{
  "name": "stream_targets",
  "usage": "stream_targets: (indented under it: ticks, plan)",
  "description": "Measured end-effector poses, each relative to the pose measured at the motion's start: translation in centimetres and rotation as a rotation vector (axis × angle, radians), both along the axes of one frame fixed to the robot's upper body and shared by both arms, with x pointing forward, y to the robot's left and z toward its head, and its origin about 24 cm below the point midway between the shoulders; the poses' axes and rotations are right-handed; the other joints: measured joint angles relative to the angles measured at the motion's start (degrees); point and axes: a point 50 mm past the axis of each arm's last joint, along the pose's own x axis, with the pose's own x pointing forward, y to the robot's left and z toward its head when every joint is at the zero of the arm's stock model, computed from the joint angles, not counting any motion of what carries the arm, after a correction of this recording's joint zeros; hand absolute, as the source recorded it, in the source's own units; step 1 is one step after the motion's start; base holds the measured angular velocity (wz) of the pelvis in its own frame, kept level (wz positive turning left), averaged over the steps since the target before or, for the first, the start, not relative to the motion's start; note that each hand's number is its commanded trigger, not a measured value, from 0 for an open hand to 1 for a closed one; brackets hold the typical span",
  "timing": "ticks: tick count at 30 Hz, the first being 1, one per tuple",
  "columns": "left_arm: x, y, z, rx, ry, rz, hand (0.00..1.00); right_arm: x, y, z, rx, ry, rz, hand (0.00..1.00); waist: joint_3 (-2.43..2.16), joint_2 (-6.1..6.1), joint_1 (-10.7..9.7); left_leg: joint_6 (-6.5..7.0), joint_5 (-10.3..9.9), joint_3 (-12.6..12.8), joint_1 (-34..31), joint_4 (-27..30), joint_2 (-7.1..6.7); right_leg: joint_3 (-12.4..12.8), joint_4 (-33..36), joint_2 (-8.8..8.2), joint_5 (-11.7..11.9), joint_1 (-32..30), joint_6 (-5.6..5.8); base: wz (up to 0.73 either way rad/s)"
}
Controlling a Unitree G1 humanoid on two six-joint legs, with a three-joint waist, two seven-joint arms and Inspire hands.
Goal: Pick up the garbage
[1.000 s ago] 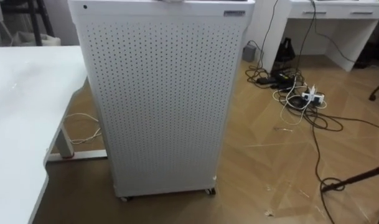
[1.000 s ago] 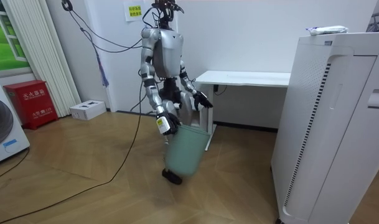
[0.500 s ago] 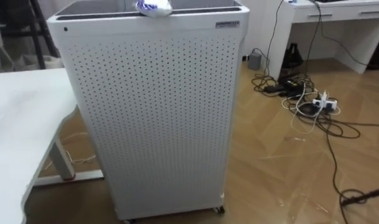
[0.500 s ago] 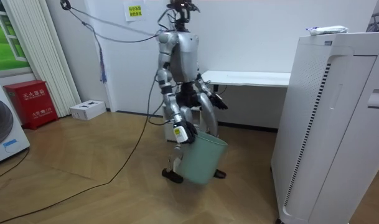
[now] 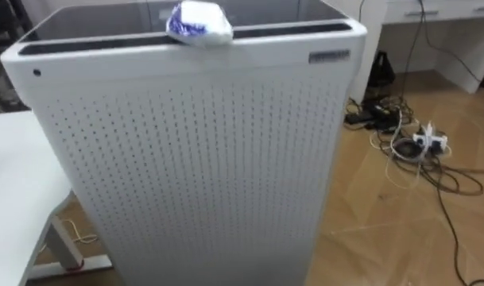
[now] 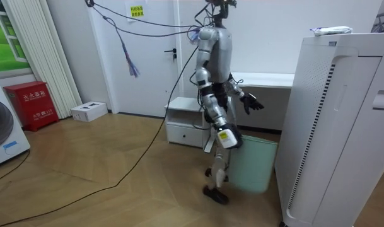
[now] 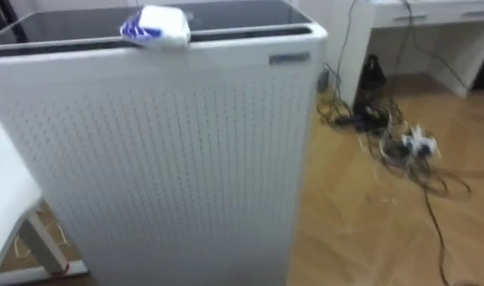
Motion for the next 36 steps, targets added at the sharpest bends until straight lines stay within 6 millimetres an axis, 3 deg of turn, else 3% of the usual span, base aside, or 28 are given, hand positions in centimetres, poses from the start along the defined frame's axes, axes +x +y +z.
stream_targets:
  ticks: [2,8,12,18,23,28,30,36]
  plan:
    - [0.4,-0.1,0.2,0.001,-0.021,-0.002,0.0,-0.2,0.1,-0.1,-0.002,0.004,0.007,1.0,-0.53,0.2,-0.1,-0.82,-0.2,-1.2,1.5,-1.3,0.92,-1.2,-2.7,0.88,-0.2,2.6,-0.65,0.55]
    - [1.2,-0.1,0.8,0.02,-0.077,0.011,0.0,-0.4,0.3,-0.1,0.005,0.002,0.02,1.0,-0.2,-0.27,0.3,-2.61,0.1,-0.5,4.9,-3.6,3.1,-0.9,-9.1,3.34,-0.1,8.7,-1.2,0.17]
    - [2.7,-0.2,2.1,0.056,-0.185,0.035,0.0,-0.2,0.3,0.0,0.003,-0.01,0.029,1.0,0.06,-0.69,0.4,-2.62,0.1,-1.0,6.6,-6.6,3.77,-0.9,-10.0,4.27,-0.1,9.2,-1.22,-0.08]
    - [5.2,0.2,5.2,0.156,-0.42,0.06,0.0,0.5,0.3,0.4,-0.023,-0.033,0.055,1.0,0.07,-0.8,0.4,-2.66,0.1,-0.9,8.6,-7.1,3.84,-0.5,-12.4,4.59,-0.1,12.3,-1.29,-0.02]
    - [5.4,1.3,6.7,0.257,-0.511,0.112,0.0,0.8,0.3,0.5,-0.02,-0.041,0.076,1.0,0.01,-0.86,0.3,-2.66,0.1,-1.7,9.6,-8.5,3.85,-1.0,-14.3,5.01,0.0,13.8,-1.35,0.1]
    - [6.6,1.2,9.0,0.293,-0.677,0.156,0.0,0.8,0.2,0.5,-0.022,-0.04,0.084,1.0,0.17,-0.19,1.9,-2.67,0.1,-1.6,9.6,-8.0,3.74,-0.3,-16.2,4.7,0.6,15.2,-1.58,0.06]
    - [6.7,1.5,10.0,0.32,-0.738,0.187,0.0,0.7,0.4,0.5,-0.016,-0.04,0.089,1.0,-0.06,0.23,2.1,-2.66,0.1,-2.5,10.1,-9.0,3.82,-0.8,-16.8,4.93,0.6,15.4,-1.54,0.06]
    - [7.6,2.9,13.8,0.365,-0.958,0.307,0.0,1.1,0.3,0.7,-0.029,-0.056,0.104,1.0,-0.06,0.38,3.3,-2.67,0.1,-3.1,10.5,-9.0,3.88,-1.0,-17.0,5.0,0.6,16.0,-1.55,0.01]
